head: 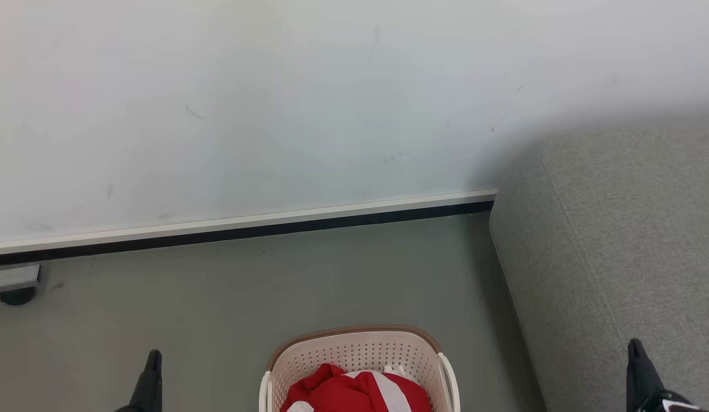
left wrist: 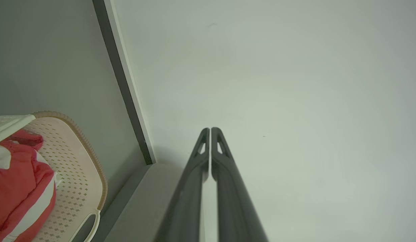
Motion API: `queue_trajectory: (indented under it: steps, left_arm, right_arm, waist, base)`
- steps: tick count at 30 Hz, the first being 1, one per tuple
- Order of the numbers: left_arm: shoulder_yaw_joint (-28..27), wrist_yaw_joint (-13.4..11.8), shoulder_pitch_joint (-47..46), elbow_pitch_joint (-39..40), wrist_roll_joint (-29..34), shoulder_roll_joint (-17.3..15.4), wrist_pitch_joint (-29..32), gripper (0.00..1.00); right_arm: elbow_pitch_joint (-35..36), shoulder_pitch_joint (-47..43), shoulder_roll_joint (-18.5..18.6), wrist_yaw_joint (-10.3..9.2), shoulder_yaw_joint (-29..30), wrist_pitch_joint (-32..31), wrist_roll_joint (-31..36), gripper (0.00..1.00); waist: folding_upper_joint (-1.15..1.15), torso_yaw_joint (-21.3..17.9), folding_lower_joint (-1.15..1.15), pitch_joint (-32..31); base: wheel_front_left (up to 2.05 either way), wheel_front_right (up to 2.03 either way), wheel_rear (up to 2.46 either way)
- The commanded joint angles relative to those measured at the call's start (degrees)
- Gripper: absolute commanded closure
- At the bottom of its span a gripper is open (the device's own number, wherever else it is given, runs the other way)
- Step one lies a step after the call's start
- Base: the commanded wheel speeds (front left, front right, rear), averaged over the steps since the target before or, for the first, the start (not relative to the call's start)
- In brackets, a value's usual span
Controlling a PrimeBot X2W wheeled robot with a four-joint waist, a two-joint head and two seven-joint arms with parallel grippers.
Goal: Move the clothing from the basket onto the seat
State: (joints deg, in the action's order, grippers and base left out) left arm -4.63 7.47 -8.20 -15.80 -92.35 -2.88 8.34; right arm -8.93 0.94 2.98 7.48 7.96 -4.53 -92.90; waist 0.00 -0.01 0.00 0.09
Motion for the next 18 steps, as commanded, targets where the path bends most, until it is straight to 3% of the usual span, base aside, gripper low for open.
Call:
queue_trajectory:
  steps: [1,11,18]
  left_arm:
    - [0.0,0.0,0.2,-0.6,0.0,0.1,0.0,0.0]
    - [1.3,0.0,1.5,-1.3,1.1,0.1,-2.4,0.0]
    - [1.0,-0.2,2.0,-1.6,6.7,0.1,-4.5,0.0]
  right_arm:
    - [-0.5,-0.4,0.0,0.0,-0.1,0.0,0.0,0.0]
    - [-1.3,-0.9,-0.1,-0.01,-2.0,2.0,0.5,0.0]
    - [-2.0,-0.9,-0.1,-0.01,-3.5,3.8,5.1,0.0]
  waist:
    - [0.0,0.0,0.0,0.0]
    - [0.0,0.0,0.0,-0.5]
    - [0.0,0.1,0.0,-0.9]
  base:
    - [0.0,0.0,0.0]
    - [0.0,0.0,0.0]
    - [0.0,0.0,0.0]
